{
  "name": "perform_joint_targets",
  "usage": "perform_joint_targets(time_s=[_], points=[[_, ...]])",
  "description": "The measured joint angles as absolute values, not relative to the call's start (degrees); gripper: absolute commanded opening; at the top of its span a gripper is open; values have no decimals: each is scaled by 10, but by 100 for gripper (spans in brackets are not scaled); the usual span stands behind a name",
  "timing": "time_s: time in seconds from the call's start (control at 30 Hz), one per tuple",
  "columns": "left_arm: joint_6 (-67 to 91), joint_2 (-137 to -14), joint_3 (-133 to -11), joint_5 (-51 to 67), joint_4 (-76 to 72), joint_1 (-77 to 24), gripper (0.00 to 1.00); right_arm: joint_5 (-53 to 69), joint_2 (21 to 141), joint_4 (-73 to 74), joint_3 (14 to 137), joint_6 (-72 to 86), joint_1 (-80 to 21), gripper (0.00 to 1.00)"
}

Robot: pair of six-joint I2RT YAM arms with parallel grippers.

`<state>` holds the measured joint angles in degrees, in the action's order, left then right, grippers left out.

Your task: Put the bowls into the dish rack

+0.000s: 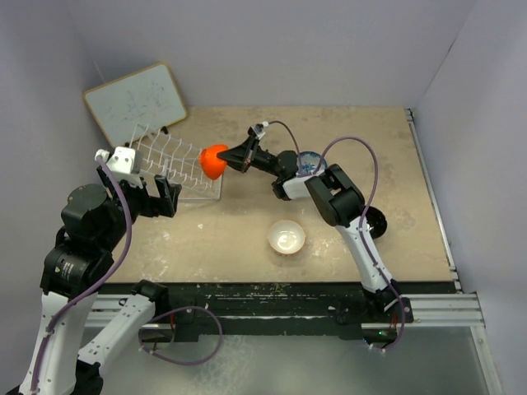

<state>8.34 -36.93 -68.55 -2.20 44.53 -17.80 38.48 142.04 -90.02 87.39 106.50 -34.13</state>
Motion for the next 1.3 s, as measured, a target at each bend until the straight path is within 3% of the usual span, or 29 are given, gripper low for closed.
perform_joint_targets(time_s=[1.1, 1.3], points=[[83, -369, -686, -23, 446, -178, 99, 376, 1501, -870, 914, 1022, -346, 4], [83, -369, -686, -24, 446, -178, 99, 381, 1504, -851, 919, 1016, -346, 18]])
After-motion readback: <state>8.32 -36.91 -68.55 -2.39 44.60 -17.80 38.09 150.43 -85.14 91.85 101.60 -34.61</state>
